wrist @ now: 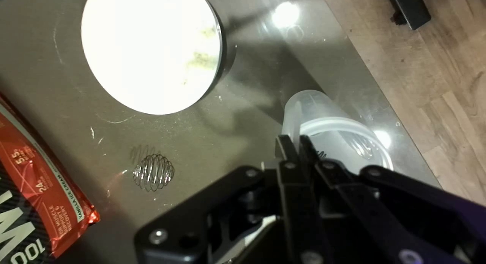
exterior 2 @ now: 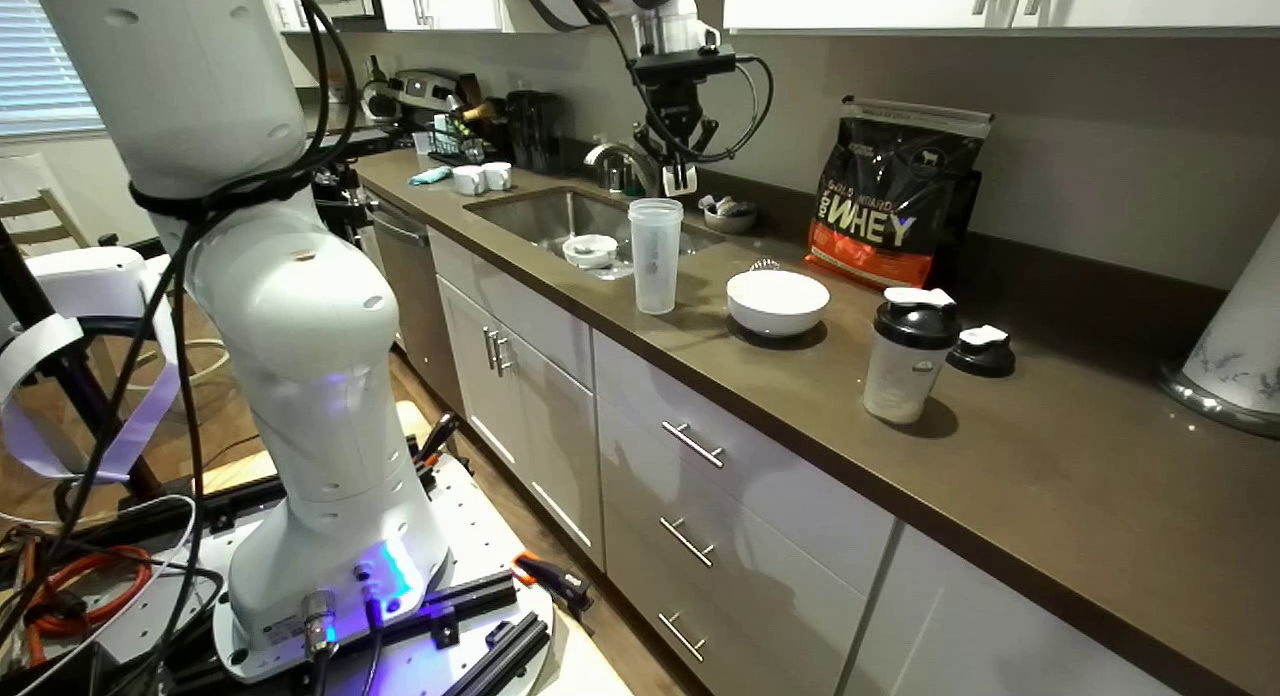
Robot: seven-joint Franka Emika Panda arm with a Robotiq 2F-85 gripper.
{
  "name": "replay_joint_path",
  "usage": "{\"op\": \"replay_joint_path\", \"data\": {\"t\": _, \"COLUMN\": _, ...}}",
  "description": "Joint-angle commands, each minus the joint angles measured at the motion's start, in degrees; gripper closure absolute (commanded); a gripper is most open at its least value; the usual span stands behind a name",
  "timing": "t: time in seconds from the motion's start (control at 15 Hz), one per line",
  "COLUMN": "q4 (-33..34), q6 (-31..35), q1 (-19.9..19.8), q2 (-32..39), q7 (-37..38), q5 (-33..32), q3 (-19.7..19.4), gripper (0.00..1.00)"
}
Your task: Put one scoop of the contents from the white bowl into the left cup
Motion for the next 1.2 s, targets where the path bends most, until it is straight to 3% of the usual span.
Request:
{"op": "replay_joint_path", "data": {"t": 0.0, "q4": -1.53, "q6": 1.77, "q1": 0.29, "q2": -1.22, "q7": 1.3, "q5": -1.34, "q3": 0.14, "gripper": 0.99}}
{"op": "replay_joint_path", "data": {"t": 1.13, "q4": -4.04, "q6": 4.56, "q1": 0.41, "q2": -2.57, "q7": 1.45, "q5": -2.92, "q3": 0.59, "gripper": 0.99}}
